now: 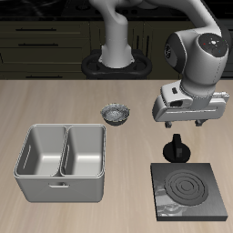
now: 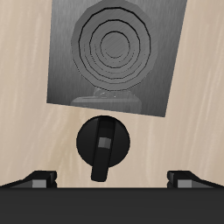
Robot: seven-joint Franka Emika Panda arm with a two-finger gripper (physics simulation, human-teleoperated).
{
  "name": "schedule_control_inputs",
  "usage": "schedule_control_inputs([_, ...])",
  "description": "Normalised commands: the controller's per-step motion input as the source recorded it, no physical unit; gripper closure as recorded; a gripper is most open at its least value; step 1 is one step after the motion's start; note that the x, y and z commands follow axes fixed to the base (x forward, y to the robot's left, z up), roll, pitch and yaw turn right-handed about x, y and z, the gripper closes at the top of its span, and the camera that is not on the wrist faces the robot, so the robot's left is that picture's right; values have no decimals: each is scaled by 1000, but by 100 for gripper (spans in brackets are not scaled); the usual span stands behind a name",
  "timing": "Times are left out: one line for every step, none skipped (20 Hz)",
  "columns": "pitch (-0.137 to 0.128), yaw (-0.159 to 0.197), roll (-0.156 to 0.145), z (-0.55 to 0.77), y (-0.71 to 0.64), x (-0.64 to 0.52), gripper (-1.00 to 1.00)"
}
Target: Turn on the flat stove
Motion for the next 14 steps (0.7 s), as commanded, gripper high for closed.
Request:
schedule_control_inputs([-16,-19,38,-162,50,90,-100])
schedule_control_inputs([-148,-86,68,-58,37,-183,-100])
schedule_control_inputs([-215,107,-70,-34,-21,-167,-100])
schedule_control_inputs([-70,11,-42,-181,-66,-175,-100])
schedule_control_inputs([-11,-16,20,-206,-34,-77,-100])
schedule_control_inputs([-10,-44,1,-240,1,-56,-100])
schedule_control_inputs([-195,-26,-54,-293,-118,-732,-100])
schedule_control_inputs([-90,29,-25,-128,-115,-269,-100])
schedule_control_inputs([-23,-63,-40,-207,-145,-183,-100])
schedule_control_inputs([-2,0,29,-195,-48,-146,-100])
schedule_control_inputs([-56,-4,-38,-135,-155,-113,-100])
schedule_control_inputs([-59,-25,-58,-96,-151,-102,-100])
schedule_control_inputs([-101,-28,-1,-5,-105,-102,-100])
schedule_control_inputs([-117,51,5,-28,-45,-75,-100])
